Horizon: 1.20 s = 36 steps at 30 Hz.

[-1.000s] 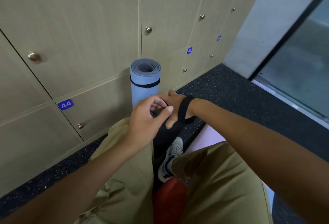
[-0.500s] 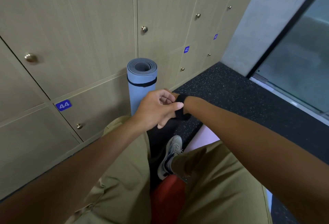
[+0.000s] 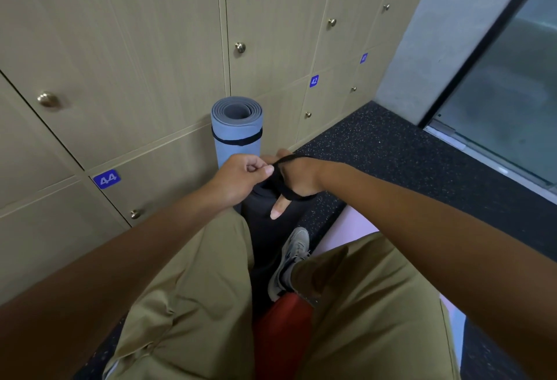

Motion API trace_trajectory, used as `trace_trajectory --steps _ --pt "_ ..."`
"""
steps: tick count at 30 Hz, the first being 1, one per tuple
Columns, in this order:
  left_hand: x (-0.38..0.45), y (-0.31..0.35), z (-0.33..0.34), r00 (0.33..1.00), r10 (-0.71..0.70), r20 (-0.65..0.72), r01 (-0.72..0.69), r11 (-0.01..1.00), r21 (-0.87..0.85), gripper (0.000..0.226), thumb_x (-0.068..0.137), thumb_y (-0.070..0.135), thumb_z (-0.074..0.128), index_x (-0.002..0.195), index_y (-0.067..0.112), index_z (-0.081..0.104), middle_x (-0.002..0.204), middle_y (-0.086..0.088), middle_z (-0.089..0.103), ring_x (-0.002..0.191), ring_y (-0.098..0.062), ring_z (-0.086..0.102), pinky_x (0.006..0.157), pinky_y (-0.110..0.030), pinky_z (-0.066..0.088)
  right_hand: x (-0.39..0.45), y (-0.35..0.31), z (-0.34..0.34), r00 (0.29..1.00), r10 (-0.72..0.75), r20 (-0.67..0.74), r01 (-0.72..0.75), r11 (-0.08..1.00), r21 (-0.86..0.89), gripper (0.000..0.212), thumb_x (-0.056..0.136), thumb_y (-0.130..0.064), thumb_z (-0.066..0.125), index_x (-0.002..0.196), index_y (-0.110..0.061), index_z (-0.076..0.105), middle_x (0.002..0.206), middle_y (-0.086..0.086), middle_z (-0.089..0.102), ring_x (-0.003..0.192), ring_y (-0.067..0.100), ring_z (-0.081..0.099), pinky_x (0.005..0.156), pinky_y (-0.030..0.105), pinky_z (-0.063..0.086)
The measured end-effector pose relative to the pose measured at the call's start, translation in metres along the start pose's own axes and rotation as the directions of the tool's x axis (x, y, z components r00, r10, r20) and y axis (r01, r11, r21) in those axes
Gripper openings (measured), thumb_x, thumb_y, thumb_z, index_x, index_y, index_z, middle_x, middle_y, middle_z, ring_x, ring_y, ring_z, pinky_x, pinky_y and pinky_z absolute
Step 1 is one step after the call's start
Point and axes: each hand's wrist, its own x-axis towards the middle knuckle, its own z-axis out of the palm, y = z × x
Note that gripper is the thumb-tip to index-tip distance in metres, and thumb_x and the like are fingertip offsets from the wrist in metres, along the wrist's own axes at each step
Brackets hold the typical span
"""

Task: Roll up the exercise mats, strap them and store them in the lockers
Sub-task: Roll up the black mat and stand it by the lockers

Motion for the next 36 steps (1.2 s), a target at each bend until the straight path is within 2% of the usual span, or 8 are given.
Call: trace_trajectory --steps 6,8,11,14,17,28,32,36 --pt "0.003 -0.004 -0.002 0.991 -0.034 -0.129 0.040 0.998 0.050 0.016 0.100 0.021 0.066 0.089 0.011 0.070 0.077 0.004 0.062 0.070 -0.005 0.056 0.065 -0.015 0.043 -0.004 0.010 0.013 0.990 -0.093 -0.110 0.105 0.988 0.109 0.078 0.064 -0.041 0.095 0.131 -0.023 0.058 0.114 -0.006 0.055 0.107 0.015 0.052 0.087 0.021 0.044" --pt "0.005 -0.008 -0.004 0.983 -0.042 -0.177 0.051 0.998 0.049 0.018 0.101 0.021 0.065 0.085 0.012 0.068 0.076 0.004 0.059 0.067 -0.007 0.053 0.063 -0.016 0.043 -0.009 0.012 0.019 0.986 -0.112 -0.127 0.131 0.979 0.157 0.089 0.064 -0.035 0.097 0.141 -0.023 0.053 0.122 -0.010 0.058 0.111 0.009 0.053 0.088 0.014 0.043" --pt "0.008 -0.015 -0.007 0.975 -0.087 -0.204 0.089 0.996 0.002 0.018 0.102 0.018 0.063 0.089 0.006 0.067 0.074 0.000 0.052 0.064 -0.011 0.050 0.055 -0.021 0.050 -0.010 0.015 0.027 0.976 -0.174 -0.129 0.181 0.982 0.045 0.110 0.063 -0.043 0.096 0.154 -0.025 0.038 0.146 0.004 0.053 0.130 0.023 0.051 0.107 0.035 0.045" --pt "0.005 -0.026 -0.009 0.968 -0.156 -0.197 0.146 0.987 -0.062 0.018 0.102 0.017 0.064 0.097 0.000 0.068 0.077 -0.005 0.050 0.070 -0.015 0.053 0.052 -0.016 0.054 -0.017 0.015 0.023 0.973 -0.192 -0.126 0.172 0.974 -0.150 0.110 0.065 -0.056 0.090 0.156 -0.032 0.034 0.147 0.008 0.051 0.133 0.031 0.048 0.106 0.039 0.042" --pt "-0.001 -0.036 -0.007 0.965 -0.219 -0.143 0.205 0.973 -0.106 0.017 0.102 0.018 0.064 0.099 0.002 0.069 0.084 -0.007 0.053 0.079 -0.016 0.056 0.061 -0.025 0.061 -0.018 0.020 0.025 0.974 -0.184 -0.135 0.147 0.958 -0.248 0.112 0.066 -0.065 0.085 0.158 -0.038 0.027 0.145 0.008 0.052 0.132 0.032 0.050 0.106 0.042 0.041" --pt "-0.036 -0.027 -0.010 0.950 -0.279 0.140 0.309 0.905 -0.292 0.016 0.102 0.012 0.062 0.089 0.002 0.065 0.081 -0.012 0.051 0.078 -0.015 0.057 0.067 -0.029 0.063 -0.023 0.042 0.016 0.969 -0.113 -0.218 0.100 0.992 -0.072 0.093 0.062 -0.047 0.094 0.143 -0.034 0.050 0.129 -0.007 0.062 0.120 0.020 0.056 0.086 0.024 0.035" --pt "-0.039 -0.037 -0.001 0.959 -0.275 0.064 0.282 0.935 -0.216 0.017 0.102 0.008 0.061 0.087 -0.001 0.063 0.086 -0.015 0.054 0.081 -0.018 0.063 0.064 -0.027 0.063 -0.026 0.051 0.015 0.972 -0.098 -0.216 0.095 0.995 -0.024 0.087 0.062 -0.041 0.096 0.138 -0.031 0.055 0.108 -0.019 0.054 0.104 0.008 0.053 0.082 0.018 0.033" --pt "-0.018 -0.043 0.011 0.946 -0.322 -0.022 0.307 0.918 -0.249 0.016 0.101 0.004 0.061 0.086 0.000 0.062 0.089 -0.014 0.058 0.079 -0.020 0.067 0.066 -0.026 0.063 -0.022 0.050 0.023 0.967 -0.126 -0.223 0.114 0.991 -0.067 0.094 0.060 -0.045 0.096 0.142 -0.036 0.051 0.131 -0.009 0.063 0.117 0.017 0.058 0.094 0.028 0.044"
